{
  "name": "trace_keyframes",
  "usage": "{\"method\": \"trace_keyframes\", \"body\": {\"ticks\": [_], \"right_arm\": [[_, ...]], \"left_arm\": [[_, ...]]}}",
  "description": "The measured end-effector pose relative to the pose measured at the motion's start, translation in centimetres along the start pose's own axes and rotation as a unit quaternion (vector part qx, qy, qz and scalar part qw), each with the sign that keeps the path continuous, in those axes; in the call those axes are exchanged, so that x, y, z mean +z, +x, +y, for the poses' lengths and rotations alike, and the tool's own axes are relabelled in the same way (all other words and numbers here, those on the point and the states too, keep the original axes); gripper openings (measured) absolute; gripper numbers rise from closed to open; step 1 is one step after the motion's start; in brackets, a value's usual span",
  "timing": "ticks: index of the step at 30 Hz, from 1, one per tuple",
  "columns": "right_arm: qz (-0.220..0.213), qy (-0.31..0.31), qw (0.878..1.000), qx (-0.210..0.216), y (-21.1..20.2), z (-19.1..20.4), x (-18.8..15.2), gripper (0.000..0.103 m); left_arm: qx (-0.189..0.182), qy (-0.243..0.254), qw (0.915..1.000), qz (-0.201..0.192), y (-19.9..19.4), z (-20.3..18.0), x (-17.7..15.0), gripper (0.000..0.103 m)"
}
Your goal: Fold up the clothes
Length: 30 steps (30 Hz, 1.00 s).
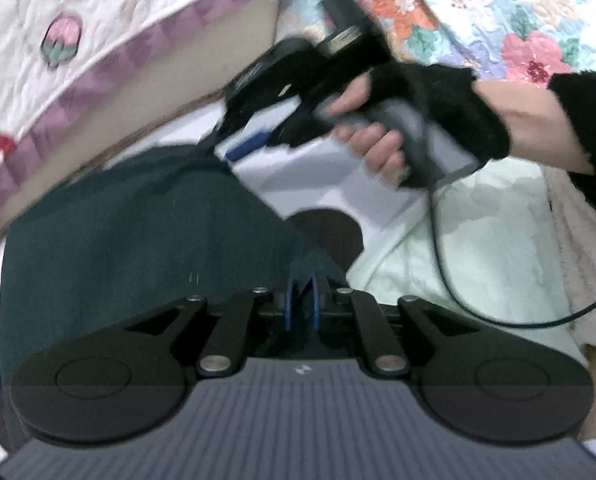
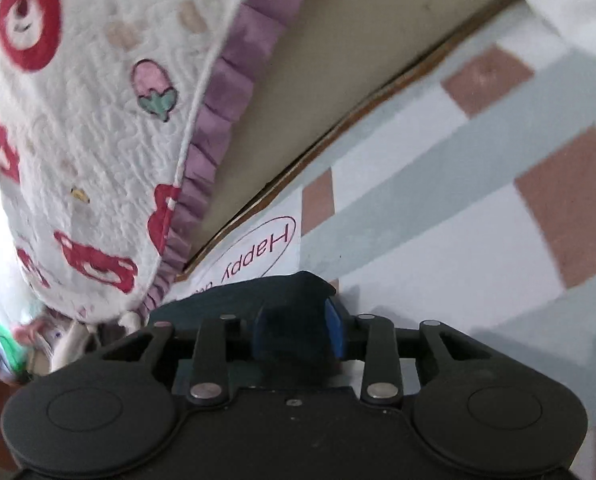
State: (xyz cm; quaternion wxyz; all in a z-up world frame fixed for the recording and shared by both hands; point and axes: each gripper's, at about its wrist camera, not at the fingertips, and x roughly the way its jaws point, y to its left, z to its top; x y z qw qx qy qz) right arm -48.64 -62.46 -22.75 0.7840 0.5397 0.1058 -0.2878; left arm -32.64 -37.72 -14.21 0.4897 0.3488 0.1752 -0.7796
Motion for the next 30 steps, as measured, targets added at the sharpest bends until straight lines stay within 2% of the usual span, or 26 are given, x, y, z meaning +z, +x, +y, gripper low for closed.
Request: {"method": "trace_keyframes", "body": {"ticks": [1, 3, 6, 7, 9, 10, 12, 19, 20, 22, 24, 26, 27, 29, 30], "right_arm": [[0.004, 0.008, 1.0, 0.001, 0.6, -0.2, 0.0, 0.04], [0.004, 0.039, 0.999, 0.017, 1.2, -0.9, -0.3, 0.044], [0.019, 0.088, 0.995, 0.049, 1.7, -2.1, -0.5, 0.048], [0.019, 0.095, 0.993, 0.059, 1.8, -2.4, -0.6, 0.045], [0.014, 0.075, 0.994, 0.075, 1.9, -1.9, -0.7, 0.028], [0.01, 0.065, 0.995, 0.08, 1.9, -1.6, -0.7, 0.026], [0.002, 0.036, 0.997, 0.069, 1.8, -0.3, -0.5, 0.023], [-0.021, 0.023, 0.998, 0.046, 2.7, 0.5, -0.1, 0.02], [-0.024, 0.006, 0.999, 0.037, 2.8, 1.0, 0.0, 0.019], [-0.032, -0.073, 0.997, -0.003, 2.8, 2.9, 0.0, 0.019], [-0.042, -0.146, 0.988, -0.041, 2.7, 4.6, 0.0, 0.019], [-0.075, -0.132, 0.987, -0.061, 1.3, 4.1, 0.6, 0.021], [-0.091, -0.125, 0.985, -0.072, 0.5, 3.9, 0.9, 0.018], [-0.121, -0.109, 0.983, -0.089, -1.0, 3.4, 1.5, 0.023], [-0.114, -0.089, 0.987, -0.072, -1.9, 2.7, 2.0, 0.024]], "left_arm": [[-0.001, 0.01, 0.9999, 0.0, 0.3, -0.2, 0.3, 0.013], [-0.007, 0.001, 0.9999, 0.008, 0.5, -0.1, 0.5, 0.013], [-0.017, -0.014, 0.9996, 0.02, 0.8, 0.1, 0.7, 0.005], [-0.02, -0.019, 0.9993, 0.024, 0.9, 0.2, 0.8, 0.004], [-0.027, -0.028, 0.9987, 0.031, 1.2, 0.3, 1.0, 0.001], [-0.03, -0.033, 0.9984, 0.035, 1.3, 0.4, 1.1, 0.001], [-0.037, -0.043, 0.9975, 0.043, 1.5, 0.6, 1.2, 0.0], [-0.053, -0.1, 0.9923, 0.051, 0.7, 1.6, 0.0, 0.0], [-0.056, -0.108, 0.9913, 0.052, 0.6, 1.8, -0.1, 0.0], [-0.06, -0.124, 0.989, 0.054, 0.4, 2.1, -0.5, 0.0], [-0.065, -0.14, 0.9865, 0.056, 0.2, 2.4, -0.8, 0.0], [-0.073, -0.16, 0.9831, 0.052, -0.5, 3.0, -1.0, 0.0], [-0.079, -0.171, 0.9809, 0.048, -1.0, 3.5, -1.0, 0.002], [-0.093, -0.195, 0.9756, 0.038, -2.0, 4.4, -1.1, 0.005], [-0.12, -0.216, 0.9686, 0.026, -2.9, 5.7, -1.3, 0.012]]}}
